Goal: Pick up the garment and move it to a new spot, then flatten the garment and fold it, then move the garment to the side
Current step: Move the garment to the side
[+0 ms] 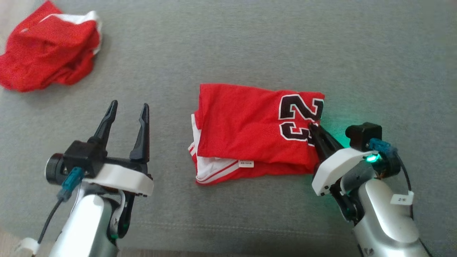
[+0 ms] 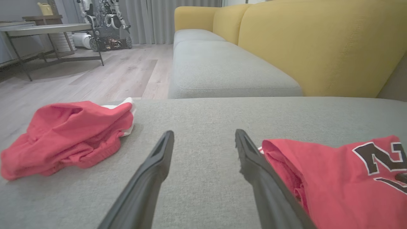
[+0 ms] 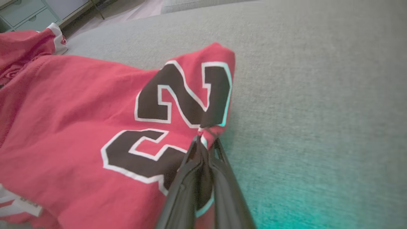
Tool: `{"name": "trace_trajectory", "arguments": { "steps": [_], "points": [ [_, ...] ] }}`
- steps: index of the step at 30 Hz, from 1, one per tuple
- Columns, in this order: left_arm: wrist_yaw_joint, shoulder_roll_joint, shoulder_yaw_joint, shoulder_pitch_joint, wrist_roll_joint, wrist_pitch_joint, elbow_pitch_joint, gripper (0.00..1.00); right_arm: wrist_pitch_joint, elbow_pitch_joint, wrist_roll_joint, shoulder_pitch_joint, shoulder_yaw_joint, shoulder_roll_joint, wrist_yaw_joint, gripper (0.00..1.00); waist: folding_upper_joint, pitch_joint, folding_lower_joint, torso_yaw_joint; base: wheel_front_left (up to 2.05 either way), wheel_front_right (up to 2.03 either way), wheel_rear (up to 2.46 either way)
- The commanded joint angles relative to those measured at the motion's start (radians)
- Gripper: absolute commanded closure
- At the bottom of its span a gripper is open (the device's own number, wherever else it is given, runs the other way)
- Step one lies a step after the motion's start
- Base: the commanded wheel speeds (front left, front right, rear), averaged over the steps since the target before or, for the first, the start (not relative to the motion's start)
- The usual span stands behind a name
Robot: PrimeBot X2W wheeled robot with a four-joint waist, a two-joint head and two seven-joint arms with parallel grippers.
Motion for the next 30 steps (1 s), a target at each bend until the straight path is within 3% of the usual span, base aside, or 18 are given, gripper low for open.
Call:
{"name": "trace_trajectory", "arguments": {
  "steps": [1,9,17,30],
  "points": [
    [-0.001,0.025,0.038,-0.042,0.014,-0.009,-0.037,0.0,-0.003,-0.052,-0.015,-0.033,0.021,-0.007,-0.001,1.0,0.0,0.004,-0.0001,-0.04,0.0,0.0,0.0],
    [0.0,0.047,0.037,-0.047,0.024,-0.002,-0.075,0.0,0.045,-0.14,-0.048,-0.054,-0.011,-0.093,-0.001,1.0,0.0,0.019,-0.0001,-0.169,0.0,0.0,0.0],
    [-0.002,0.07,0.03,-0.08,0.035,0.024,-0.113,0.0,0.096,-0.173,-0.057,-0.175,-0.166,-0.205,-0.001,1.0,0.0,0.068,-0.0001,-0.273,0.0,0.0,0.0],
    [-0.023,0.073,-0.004,-0.168,0.05,0.039,-0.133,0.0,0.099,-0.034,-0.045,-0.382,-0.373,-0.297,-0.001,1.0,0.0,0.183,-0.0001,-0.298,0.0,0.0,0.0]
  ]
}}
